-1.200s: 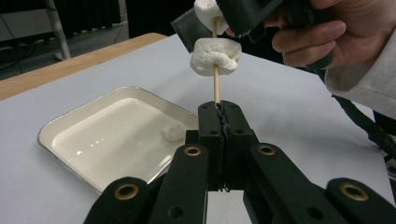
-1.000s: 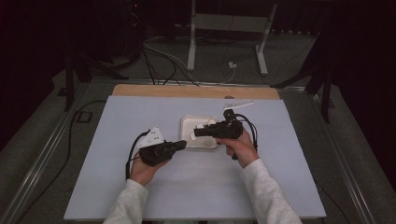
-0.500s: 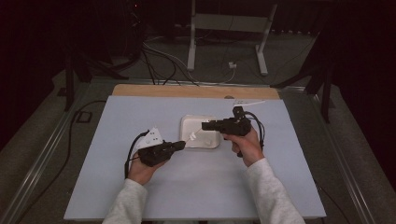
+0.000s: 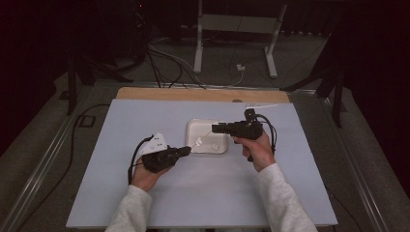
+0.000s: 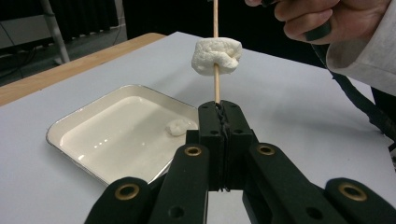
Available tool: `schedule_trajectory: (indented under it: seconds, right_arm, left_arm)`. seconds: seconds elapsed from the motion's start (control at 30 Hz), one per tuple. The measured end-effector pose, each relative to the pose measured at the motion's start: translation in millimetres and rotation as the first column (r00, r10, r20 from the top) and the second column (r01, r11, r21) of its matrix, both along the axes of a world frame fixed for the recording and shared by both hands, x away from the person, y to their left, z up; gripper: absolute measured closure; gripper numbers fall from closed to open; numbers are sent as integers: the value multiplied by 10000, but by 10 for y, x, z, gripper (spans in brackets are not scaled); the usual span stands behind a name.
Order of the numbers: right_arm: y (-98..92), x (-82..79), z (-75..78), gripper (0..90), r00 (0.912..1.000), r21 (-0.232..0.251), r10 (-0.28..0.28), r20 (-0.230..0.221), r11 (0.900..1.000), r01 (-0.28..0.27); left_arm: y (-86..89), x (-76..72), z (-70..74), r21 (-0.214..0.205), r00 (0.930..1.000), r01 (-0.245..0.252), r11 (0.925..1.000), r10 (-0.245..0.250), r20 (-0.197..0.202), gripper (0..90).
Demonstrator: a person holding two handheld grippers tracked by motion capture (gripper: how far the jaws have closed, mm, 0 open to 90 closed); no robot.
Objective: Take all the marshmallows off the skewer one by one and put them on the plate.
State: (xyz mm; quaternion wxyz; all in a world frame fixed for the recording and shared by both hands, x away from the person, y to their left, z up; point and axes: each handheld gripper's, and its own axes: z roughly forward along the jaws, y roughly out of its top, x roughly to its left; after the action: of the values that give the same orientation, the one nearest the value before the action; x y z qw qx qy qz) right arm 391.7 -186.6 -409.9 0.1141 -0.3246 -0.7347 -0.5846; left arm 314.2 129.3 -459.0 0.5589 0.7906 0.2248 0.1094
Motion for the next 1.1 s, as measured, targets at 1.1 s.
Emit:
schedule_trajectory:
  seconds: [1.1]
  right_arm:
    - [26, 135, -501, 743, 9753, -3668, -2059, 795, 9037, 2207]
  left_arm:
    - [49, 5, 47, -16, 9970, -768, 9970, 768, 2, 900]
